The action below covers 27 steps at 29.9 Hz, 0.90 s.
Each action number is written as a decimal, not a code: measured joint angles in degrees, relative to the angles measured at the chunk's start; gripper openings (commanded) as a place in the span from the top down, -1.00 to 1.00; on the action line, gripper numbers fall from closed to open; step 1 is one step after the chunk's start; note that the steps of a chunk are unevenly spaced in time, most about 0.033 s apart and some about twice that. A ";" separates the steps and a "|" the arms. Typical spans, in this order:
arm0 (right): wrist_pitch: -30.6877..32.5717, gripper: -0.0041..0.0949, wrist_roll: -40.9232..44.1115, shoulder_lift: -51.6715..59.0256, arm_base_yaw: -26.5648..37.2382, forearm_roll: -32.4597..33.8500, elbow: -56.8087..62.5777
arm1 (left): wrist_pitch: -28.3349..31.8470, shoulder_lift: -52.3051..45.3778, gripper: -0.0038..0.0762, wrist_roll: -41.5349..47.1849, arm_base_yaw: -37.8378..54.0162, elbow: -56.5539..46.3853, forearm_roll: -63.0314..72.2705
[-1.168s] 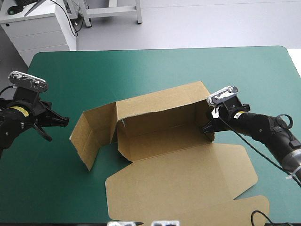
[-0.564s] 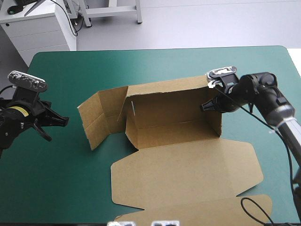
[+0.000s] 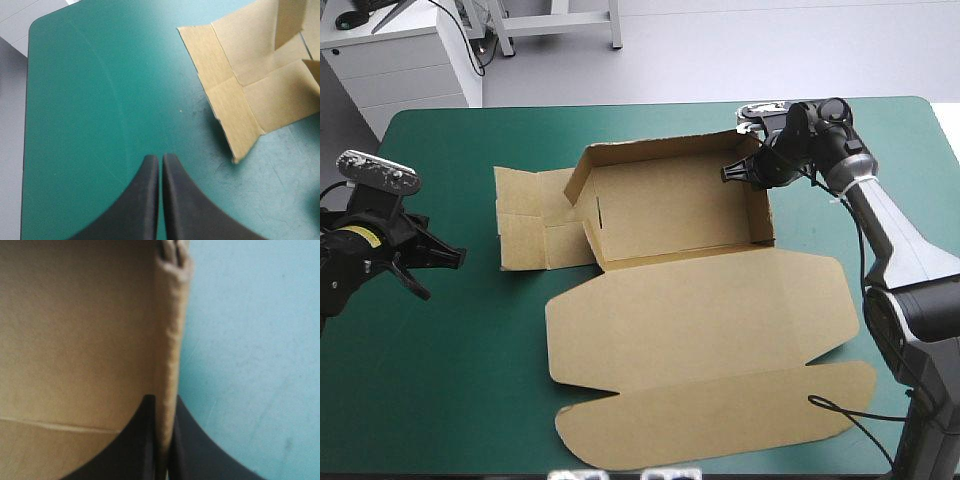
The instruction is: Fold the box
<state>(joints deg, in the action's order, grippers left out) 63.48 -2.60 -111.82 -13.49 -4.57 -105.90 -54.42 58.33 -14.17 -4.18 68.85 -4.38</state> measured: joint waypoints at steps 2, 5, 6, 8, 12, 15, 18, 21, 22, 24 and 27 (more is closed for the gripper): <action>-2.47 0.84 0.79 -1.05 0.12 0.15 -0.05 | 0.00 0.00 0.88 0.00 0.00 0.00 0.00; -4.49 0.57 1.70 -1.79 0.18 0.43 0.00 | 0.00 0.00 0.88 0.06 0.00 0.00 0.00; -4.58 0.44 1.92 -1.93 0.18 0.55 0.00 | 0.00 0.00 0.88 0.18 0.00 0.00 0.00; -2.97 0.12 2.07 -2.35 0.18 0.73 -0.05 | 0.00 0.00 0.88 0.30 0.00 0.00 0.00; 0.34 -0.31 1.79 -2.68 0.18 1.06 -1.09 | 0.00 0.00 0.88 0.31 0.00 0.00 0.00; 2.20 -0.36 1.68 -2.60 0.18 2.17 -2.93 | 0.00 0.00 0.88 0.41 0.00 0.00 0.00; 4.78 -0.36 1.61 -2.14 0.18 3.50 -4.48 | 0.00 0.00 0.88 0.41 0.00 0.00 0.00; 6.88 -0.36 1.47 -1.13 0.18 4.57 -5.08 | 0.00 0.00 0.88 0.41 0.00 0.00 0.00; 7.24 -0.36 1.40 -0.90 0.18 4.57 -5.21 | 0.00 0.00 0.88 0.41 0.00 0.00 0.00; 7.45 -0.36 1.29 -0.49 0.18 4.57 -5.27 | 0.00 0.00 0.88 0.41 0.00 0.00 0.00; 7.51 -0.36 1.23 -0.59 0.18 4.57 -5.32 | 0.18 0.00 0.88 0.41 0.00 0.00 0.00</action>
<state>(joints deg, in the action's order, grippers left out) 70.99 -1.37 -112.41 -13.32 0.00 -111.22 -54.24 58.33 -13.75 -4.18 68.85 -4.38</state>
